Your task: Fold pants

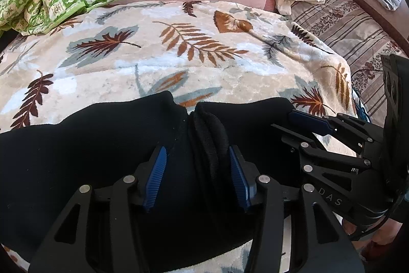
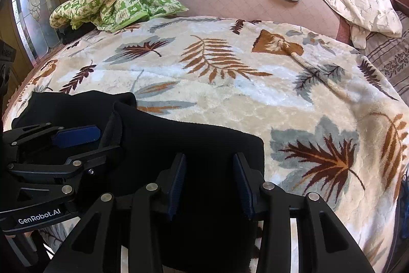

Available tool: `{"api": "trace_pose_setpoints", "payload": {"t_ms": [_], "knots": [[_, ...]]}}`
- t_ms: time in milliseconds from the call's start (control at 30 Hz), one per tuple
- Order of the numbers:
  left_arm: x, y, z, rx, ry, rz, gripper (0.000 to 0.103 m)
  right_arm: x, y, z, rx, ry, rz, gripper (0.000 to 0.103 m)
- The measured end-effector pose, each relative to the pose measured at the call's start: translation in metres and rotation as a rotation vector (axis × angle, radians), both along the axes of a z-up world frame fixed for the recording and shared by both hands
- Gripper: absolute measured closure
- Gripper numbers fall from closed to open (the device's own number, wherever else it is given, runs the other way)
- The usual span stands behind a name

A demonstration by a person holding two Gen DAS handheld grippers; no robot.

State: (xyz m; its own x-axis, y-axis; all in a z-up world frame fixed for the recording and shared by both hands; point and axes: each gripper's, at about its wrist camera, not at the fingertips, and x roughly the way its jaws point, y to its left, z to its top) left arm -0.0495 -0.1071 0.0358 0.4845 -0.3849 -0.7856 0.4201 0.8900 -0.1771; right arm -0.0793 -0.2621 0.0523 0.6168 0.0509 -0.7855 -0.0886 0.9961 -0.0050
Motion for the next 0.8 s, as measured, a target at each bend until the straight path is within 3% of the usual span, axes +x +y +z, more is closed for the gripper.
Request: {"api": "trace_pose_setpoints", "payload": {"t_ms": [133,433,800], "knots": [[0.000,0.000,0.000,-0.003,0.001,0.002,0.054,0.000,0.000,0.000,-0.003,-0.001,-0.002,0.062],[-0.005,0.007,0.008,-0.011,-0.006,0.015,0.053,-0.011,0.006,0.012,0.015,-0.030,-0.011,0.050],[-0.015,0.027,0.020,-0.026,-0.030,0.046,0.053,-0.028,0.015,0.031,-0.006,-0.063,-0.005,0.050]]}}
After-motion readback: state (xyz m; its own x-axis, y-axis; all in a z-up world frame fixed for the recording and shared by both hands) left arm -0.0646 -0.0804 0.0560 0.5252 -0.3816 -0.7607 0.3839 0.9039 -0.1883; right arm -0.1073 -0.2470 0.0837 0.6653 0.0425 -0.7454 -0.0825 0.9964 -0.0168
